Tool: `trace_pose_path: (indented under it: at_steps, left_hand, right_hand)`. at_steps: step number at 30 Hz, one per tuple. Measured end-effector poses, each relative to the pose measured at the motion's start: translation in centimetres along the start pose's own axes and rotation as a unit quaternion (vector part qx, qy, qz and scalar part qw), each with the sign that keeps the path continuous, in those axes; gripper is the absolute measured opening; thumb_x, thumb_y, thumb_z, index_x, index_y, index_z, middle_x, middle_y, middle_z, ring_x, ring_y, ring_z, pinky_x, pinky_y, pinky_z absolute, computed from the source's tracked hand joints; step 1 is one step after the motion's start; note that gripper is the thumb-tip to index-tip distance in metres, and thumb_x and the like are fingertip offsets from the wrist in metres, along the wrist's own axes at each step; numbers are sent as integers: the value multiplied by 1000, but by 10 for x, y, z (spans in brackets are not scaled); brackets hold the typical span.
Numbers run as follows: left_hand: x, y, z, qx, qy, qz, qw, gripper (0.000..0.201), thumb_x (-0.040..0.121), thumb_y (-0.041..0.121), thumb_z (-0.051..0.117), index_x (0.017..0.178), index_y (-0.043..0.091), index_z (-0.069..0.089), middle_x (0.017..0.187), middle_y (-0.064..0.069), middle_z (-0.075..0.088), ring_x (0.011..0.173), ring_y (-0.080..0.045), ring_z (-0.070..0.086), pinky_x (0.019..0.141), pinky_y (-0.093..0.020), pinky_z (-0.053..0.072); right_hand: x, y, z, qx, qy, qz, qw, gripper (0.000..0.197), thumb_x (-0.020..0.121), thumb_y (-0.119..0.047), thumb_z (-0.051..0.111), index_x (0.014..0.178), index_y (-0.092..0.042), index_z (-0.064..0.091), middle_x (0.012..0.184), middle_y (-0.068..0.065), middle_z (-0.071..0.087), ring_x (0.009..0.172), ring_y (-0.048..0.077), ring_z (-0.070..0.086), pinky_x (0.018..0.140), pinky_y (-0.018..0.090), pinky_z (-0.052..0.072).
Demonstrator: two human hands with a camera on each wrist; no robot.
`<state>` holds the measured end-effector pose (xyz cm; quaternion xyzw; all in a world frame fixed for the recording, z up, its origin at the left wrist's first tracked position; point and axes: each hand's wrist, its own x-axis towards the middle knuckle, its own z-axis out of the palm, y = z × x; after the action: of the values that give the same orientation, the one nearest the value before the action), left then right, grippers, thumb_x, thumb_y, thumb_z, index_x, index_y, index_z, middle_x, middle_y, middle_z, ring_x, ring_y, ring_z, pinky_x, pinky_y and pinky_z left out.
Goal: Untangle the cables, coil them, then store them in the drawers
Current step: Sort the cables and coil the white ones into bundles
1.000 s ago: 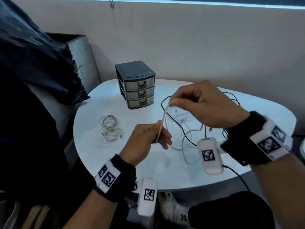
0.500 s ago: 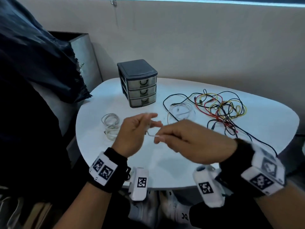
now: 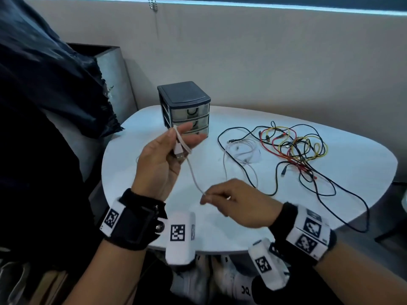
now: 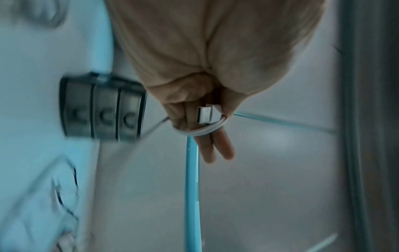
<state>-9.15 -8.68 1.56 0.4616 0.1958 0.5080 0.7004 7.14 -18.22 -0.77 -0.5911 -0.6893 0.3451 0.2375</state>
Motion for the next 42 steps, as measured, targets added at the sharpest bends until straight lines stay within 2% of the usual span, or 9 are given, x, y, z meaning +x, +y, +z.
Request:
trace_pose_path:
  at_steps: [6, 12, 18, 22, 26, 29, 33, 38, 42]
  left_hand:
    - [-1, -25, -27, 383, -42, 2, 923, 40, 106, 27, 40, 89, 15, 75, 91, 9, 76, 98, -4, 68, 82, -25, 46]
    - [-30, -18, -1, 137, -188, -90, 968, 42, 100, 29, 40, 100, 5, 74, 55, -6, 58, 63, -30, 68, 93, -27, 49]
    - [-1, 12, -4, -95, -30, 1, 995, 47, 102, 22, 33, 98, 0, 74, 55, -1, 55, 67, -21, 67, 92, -29, 53]
    - [18, -4, -27, 117, 31, 55, 991, 39, 107, 23, 33, 103, 2, 65, 65, 0, 65, 81, -27, 72, 95, -41, 50]
    - [9, -29, -40, 352, -29, 4, 935, 43, 106, 30, 40, 90, 3, 70, 66, 8, 67, 77, -21, 71, 87, -41, 46]
    - [-15, -35, -27, 315, -121, -52, 940, 39, 99, 35, 40, 82, 21, 72, 56, -2, 59, 64, -27, 66, 80, -38, 47]
    - [-31, -15, -4, 116, -158, -92, 976, 49, 99, 34, 35, 88, 12, 77, 48, -1, 44, 49, -25, 58, 85, -29, 51]
    - [-5, 5, -8, -59, -13, -6, 998, 52, 104, 26, 34, 84, 6, 77, 53, -1, 40, 52, -16, 55, 88, -28, 53]
    - [1, -15, -29, 263, 19, 52, 963, 49, 107, 29, 34, 72, 16, 66, 83, -22, 64, 70, -20, 70, 84, -32, 49]
  right_hand:
    - [-27, -52, -34, 3, 18, -69, 997, 23, 103, -22, 48, 95, -16, 69, 54, -10, 37, 47, 6, 33, 49, 16, 28]
    - [14, -22, -71, 62, 279, -40, 958, 14, 92, -20, 67, 83, -14, 76, 76, 18, 68, 66, 21, 52, 62, 31, 41]
    - [24, 24, -10, 12, 103, 13, 995, 19, 98, -21, 59, 95, -18, 77, 54, -19, 57, 51, 4, 45, 57, 23, 38]
    - [-2, -10, 21, -49, -42, -29, 998, 28, 104, -31, 47, 103, -18, 71, 58, -31, 54, 55, -3, 50, 57, 12, 33]
    - [-19, -50, -7, -19, 21, -81, 996, 24, 104, -22, 47, 95, -14, 67, 54, -22, 50, 50, 0, 48, 54, 11, 33]
    - [-9, -53, -42, 19, 147, -106, 983, 22, 101, -13, 52, 86, -10, 68, 53, -16, 49, 48, 4, 43, 51, 11, 30]
    - [26, -10, -49, 98, 272, -47, 956, 15, 94, -13, 64, 85, -12, 75, 60, -12, 57, 56, 4, 44, 58, 17, 35]
    - [16, 8, 14, 16, 80, -12, 997, 22, 101, -22, 54, 97, -15, 74, 59, -29, 58, 55, -2, 51, 59, 11, 34]
    - [-12, -29, 31, -72, -33, -71, 994, 26, 104, -29, 44, 101, -18, 68, 62, -35, 52, 58, -3, 50, 60, 13, 31]
